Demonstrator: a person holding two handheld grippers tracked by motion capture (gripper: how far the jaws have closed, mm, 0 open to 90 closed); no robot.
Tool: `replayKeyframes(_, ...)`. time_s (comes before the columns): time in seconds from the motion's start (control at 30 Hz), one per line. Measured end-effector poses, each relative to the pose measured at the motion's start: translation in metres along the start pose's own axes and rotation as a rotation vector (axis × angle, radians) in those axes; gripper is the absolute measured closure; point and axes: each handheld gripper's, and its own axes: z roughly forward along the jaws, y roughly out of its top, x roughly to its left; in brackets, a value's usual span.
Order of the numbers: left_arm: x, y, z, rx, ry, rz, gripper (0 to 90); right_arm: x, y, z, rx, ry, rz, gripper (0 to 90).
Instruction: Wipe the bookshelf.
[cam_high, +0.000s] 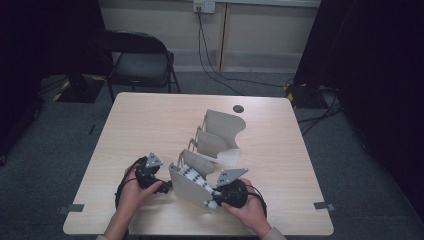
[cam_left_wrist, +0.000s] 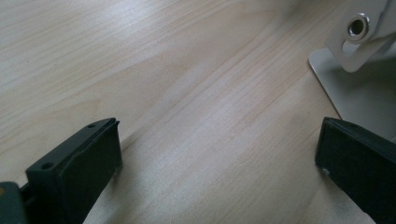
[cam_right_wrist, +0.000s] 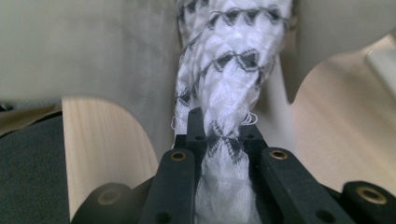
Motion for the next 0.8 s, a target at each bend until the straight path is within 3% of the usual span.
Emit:
replayKeyframes(0.23, 0.0, 0.0, 0.0, 0.003, 0.0, 0.005, 0.0, -0.001, -0.013, 0.006, 0.032, 0.012, 0.011, 80.4)
replayKeyframes(0.47, 0.0, 0.0, 0.0, 0.003, 0.0, 0.006, 0.0, 0.0, -0.014, 0.004, 0.032, 0.003, 0.01, 80.4)
replayKeyframes(0.6, 0.0, 0.0, 0.0, 0.001, 0.0, 0.001, 0.0, 0.0, -0.008, -0.008, 0.013, -0.002, -0.002, 80.5)
replayKeyframes(0.8, 0.0, 0.0, 0.0, 0.002, 0.002, 0.004, 0.0, 0.002, 0.011, -0.036, -0.057, -0.018, -0.031, 80.6)
